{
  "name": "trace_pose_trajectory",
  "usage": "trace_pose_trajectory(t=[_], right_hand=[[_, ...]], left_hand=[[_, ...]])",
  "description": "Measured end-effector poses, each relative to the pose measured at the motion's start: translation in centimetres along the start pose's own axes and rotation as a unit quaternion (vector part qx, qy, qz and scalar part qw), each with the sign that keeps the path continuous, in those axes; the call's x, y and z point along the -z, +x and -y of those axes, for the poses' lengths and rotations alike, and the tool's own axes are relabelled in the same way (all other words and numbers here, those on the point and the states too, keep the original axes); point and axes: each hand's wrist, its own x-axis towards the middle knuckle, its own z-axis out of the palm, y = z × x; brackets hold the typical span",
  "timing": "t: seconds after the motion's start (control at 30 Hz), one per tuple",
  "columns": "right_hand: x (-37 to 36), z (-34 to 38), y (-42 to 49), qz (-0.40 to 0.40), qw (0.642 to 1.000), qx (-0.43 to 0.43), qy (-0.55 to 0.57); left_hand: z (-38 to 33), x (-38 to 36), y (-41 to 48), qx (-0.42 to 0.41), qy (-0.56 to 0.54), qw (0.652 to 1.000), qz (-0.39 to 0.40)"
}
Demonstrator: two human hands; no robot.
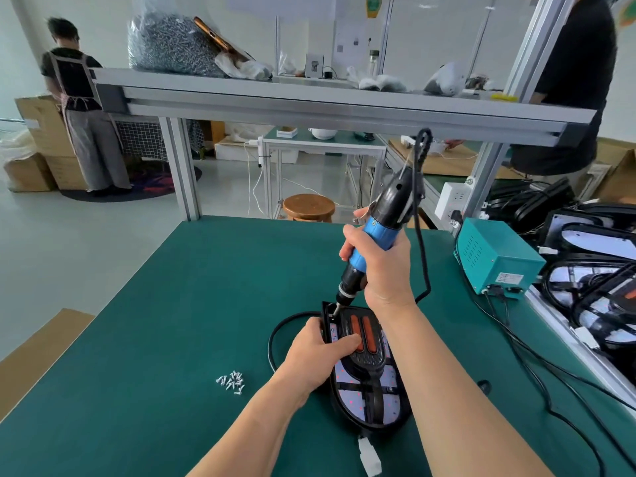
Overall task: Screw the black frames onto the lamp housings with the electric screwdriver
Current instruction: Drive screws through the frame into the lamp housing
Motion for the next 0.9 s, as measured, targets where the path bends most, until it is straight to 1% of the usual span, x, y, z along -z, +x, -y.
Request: trace_pose_trajectory(t=[0.07,0.17,0.23,0.3,0.33,0.4,0.47,0.57,0.67,0.73,0.83,0.9], right_hand=[[0.3,0.6,-0.1,-0.005,1.000,0.006,0.011],[1.0,2.8,0.7,-0.023,0.998,0.038,0.041],[1.9,4.7,1.5,-0.049,0.994,0.050,0.081],[3.3,5.6,1.5,-0.099,0.984,0.025,0.145],[4.2,5.5,1.1,-0.127,0.974,-0.011,0.185],[6.2,4.4,-0.7,-0.180,0.942,-0.096,0.266],[8.2,2.8,-2.9,-0.223,0.908,-0.151,0.320],[10.3,0.5,-5.8,-0.263,0.867,-0.186,0.380],[11.4,-1.3,-7.6,-0.284,0.841,-0.197,0.415],[11.6,-2.0,-8.3,-0.282,0.838,-0.200,0.422],[11.4,-2.8,-8.8,-0.264,0.846,-0.200,0.418],[11.4,-3.1,-8.9,-0.253,0.850,-0.204,0.414]], left_hand=[[0.0,0.0,0.0,0.004,0.006,1.000,0.003],[-0.1,0.2,0.1,0.010,0.010,1.000,0.006],[0.0,0.2,0.1,0.013,0.010,1.000,0.004],[0.1,0.2,0.2,0.015,0.009,1.000,0.002],[0.1,0.2,0.2,0.015,0.008,1.000,0.001],[0.1,0.1,0.2,0.012,0.010,1.000,-0.001],[0.1,0.1,0.3,0.010,0.013,1.000,-0.005],[0.2,0.2,0.2,0.008,0.010,1.000,-0.002],[0.0,0.2,0.0,0.005,0.018,1.000,-0.005],[-0.1,0.2,-0.1,0.001,0.024,1.000,-0.010],[0.0,0.1,-0.2,-0.009,0.044,0.999,-0.018],[0.1,0.1,-0.4,-0.024,0.080,0.996,-0.043]])
